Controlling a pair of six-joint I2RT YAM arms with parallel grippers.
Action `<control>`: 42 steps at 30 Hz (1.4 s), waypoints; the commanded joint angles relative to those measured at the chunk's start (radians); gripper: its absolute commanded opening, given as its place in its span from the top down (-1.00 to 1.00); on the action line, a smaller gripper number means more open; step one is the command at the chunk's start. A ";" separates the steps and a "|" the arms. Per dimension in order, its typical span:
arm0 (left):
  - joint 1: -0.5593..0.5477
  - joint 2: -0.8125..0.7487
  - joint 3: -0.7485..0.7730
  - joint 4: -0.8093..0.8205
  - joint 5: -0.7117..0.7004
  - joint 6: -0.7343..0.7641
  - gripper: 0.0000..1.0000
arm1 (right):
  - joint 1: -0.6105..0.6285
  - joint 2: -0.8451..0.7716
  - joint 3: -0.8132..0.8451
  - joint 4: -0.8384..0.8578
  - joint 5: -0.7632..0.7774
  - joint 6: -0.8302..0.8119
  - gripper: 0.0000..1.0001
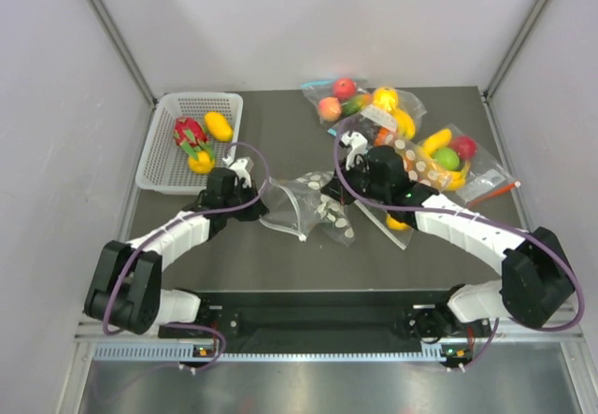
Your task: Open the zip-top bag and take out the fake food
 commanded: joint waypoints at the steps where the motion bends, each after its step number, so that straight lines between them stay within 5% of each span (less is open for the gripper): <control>1: -0.010 0.016 0.035 0.043 -0.002 0.044 0.87 | 0.041 -0.005 -0.030 0.026 0.079 0.003 1.00; 5: -0.059 -0.059 0.037 0.062 0.032 0.064 0.04 | 0.078 0.025 -0.039 0.024 0.142 0.001 1.00; 9: -0.125 -0.229 0.049 0.051 0.005 0.062 -0.33 | 0.097 0.046 -0.042 0.036 0.162 0.010 1.00; 16: -0.186 -0.318 0.075 -0.124 -0.046 0.030 -0.33 | 0.111 0.040 -0.034 0.058 0.176 0.042 1.00; 26: -0.195 -0.458 0.061 -0.340 -0.371 0.013 -0.52 | 0.111 0.011 -0.036 0.046 0.254 0.079 1.00; 34: -0.200 -0.581 0.101 -0.376 -0.295 0.021 -0.59 | 0.111 0.026 -0.021 0.029 0.299 0.091 1.00; 36: -0.202 -0.630 0.112 -0.365 -0.185 0.044 -0.55 | 0.111 0.035 -0.011 0.024 0.299 0.090 1.00; 42: -0.206 -0.658 0.118 -0.302 -0.016 0.081 -0.20 | 0.111 0.049 -0.001 0.035 0.279 0.096 1.00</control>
